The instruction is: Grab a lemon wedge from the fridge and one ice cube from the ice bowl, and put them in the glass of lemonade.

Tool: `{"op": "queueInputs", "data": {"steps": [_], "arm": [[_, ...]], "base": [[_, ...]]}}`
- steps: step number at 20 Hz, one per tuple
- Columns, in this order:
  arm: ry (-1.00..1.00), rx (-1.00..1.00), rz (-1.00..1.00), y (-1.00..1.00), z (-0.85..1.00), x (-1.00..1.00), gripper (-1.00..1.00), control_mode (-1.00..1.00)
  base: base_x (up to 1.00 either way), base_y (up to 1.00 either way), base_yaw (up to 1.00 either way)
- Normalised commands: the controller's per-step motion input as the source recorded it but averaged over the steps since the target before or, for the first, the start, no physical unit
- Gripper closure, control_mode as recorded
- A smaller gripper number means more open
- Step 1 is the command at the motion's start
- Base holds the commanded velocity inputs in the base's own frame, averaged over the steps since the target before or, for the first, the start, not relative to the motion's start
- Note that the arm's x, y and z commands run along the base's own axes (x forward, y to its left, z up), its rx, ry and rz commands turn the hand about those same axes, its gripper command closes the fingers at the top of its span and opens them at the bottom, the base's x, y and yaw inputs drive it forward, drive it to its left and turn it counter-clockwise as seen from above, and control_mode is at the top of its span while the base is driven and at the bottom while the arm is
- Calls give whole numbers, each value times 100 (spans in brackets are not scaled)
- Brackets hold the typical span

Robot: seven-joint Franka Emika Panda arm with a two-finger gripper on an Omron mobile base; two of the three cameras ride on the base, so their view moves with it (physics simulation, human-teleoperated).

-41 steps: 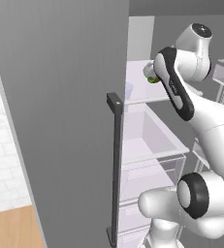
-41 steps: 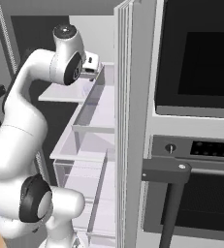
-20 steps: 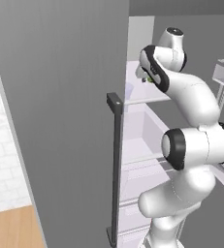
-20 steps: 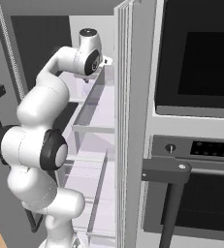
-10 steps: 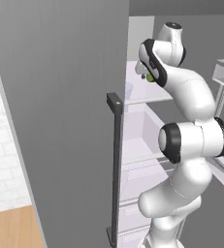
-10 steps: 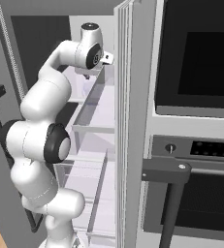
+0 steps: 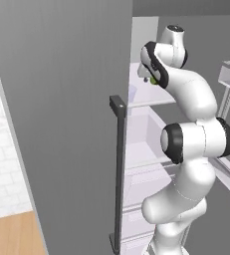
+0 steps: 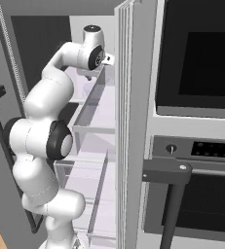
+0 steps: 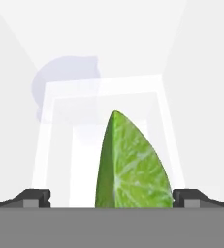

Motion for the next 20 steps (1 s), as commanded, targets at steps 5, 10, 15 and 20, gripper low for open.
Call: {"op": "queueInputs", "data": {"steps": [5, 10, 15, 20], "arm": [[0, 0, 0, 0, -24, 0, -100, -100], [0, 0, 0, 0, -5, 0, 100, -100], [0, 0, 0, 0, -1, 0, 100, -100], [0, 0, 0, 0, 0, -1, 100, -100]], "base": [[0, 0, 0], [0, 0, 0], [0, 0, 0], [0, 0, 0]]}}
